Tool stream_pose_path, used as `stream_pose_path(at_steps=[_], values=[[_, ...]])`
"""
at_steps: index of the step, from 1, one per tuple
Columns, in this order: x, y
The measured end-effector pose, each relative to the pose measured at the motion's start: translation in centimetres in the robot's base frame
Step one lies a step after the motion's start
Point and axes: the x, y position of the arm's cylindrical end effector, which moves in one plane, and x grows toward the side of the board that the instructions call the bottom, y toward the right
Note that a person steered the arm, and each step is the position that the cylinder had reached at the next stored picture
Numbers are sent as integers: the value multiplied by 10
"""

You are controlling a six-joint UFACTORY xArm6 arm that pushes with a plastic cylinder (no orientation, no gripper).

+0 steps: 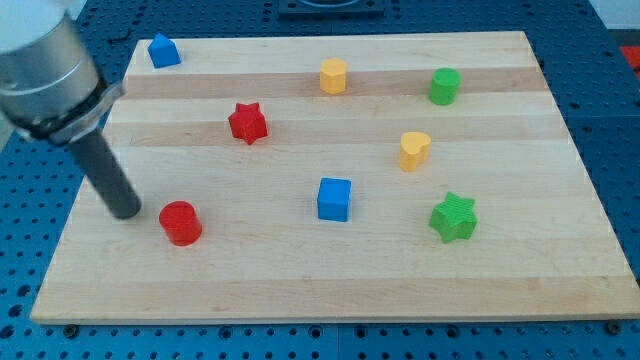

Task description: Slide the red circle to the red star

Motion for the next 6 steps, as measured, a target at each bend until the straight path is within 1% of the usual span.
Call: stream_pose_path(at_steps=[1, 2, 4, 5, 6], values=[[33, 12], [35, 43], [-15, 86], [-38, 94], [-35, 94]])
